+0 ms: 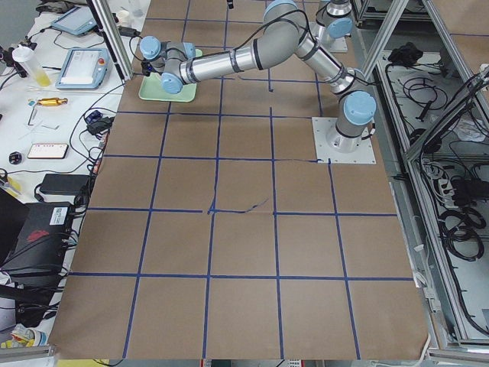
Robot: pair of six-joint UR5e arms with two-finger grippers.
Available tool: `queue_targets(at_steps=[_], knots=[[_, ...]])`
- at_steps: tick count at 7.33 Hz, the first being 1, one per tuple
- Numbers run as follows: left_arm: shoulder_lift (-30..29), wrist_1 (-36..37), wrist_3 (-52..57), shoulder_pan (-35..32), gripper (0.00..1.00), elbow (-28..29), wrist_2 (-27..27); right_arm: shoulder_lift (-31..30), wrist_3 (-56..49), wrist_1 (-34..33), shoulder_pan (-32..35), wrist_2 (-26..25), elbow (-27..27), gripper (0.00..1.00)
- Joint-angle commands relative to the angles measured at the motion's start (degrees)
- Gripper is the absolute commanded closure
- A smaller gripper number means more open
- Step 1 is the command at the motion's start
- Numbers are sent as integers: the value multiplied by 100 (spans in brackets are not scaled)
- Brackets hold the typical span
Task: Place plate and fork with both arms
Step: 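Release the plate and raise the left gripper while the right gripper reaches over the plate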
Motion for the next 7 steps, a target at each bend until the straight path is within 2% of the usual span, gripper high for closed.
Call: queue_targets(at_steps=[1, 2, 3, 4, 5, 6, 7], knots=[[743, -616, 12, 410, 0, -485, 666, 369, -1, -731, 0, 45, -11, 0], [1033, -590, 56, 717, 0, -941, 989, 737, -1, -1501, 0, 45, -3, 0], [1280, -581, 500, 912, 0, -1302, 1392, 898, 103, -1909, 9, 53, 41, 0], [1387, -425, 965, 957, 0, -1549, 1501, 1021, 87, -2008, 9, 54, 33, 0], [1405, 55, 1092, 966, 0, -1752, 1528, 1318, -61, -2532, 9, 62, -20, 0], [1475, 156, 1093, 975, 0, -1919, 1528, 1547, -306, -2719, 17, 71, -185, 2], [1537, 200, 1093, 992, 0, -2051, 1554, 1872, -474, -2704, 26, 80, -605, 12]])
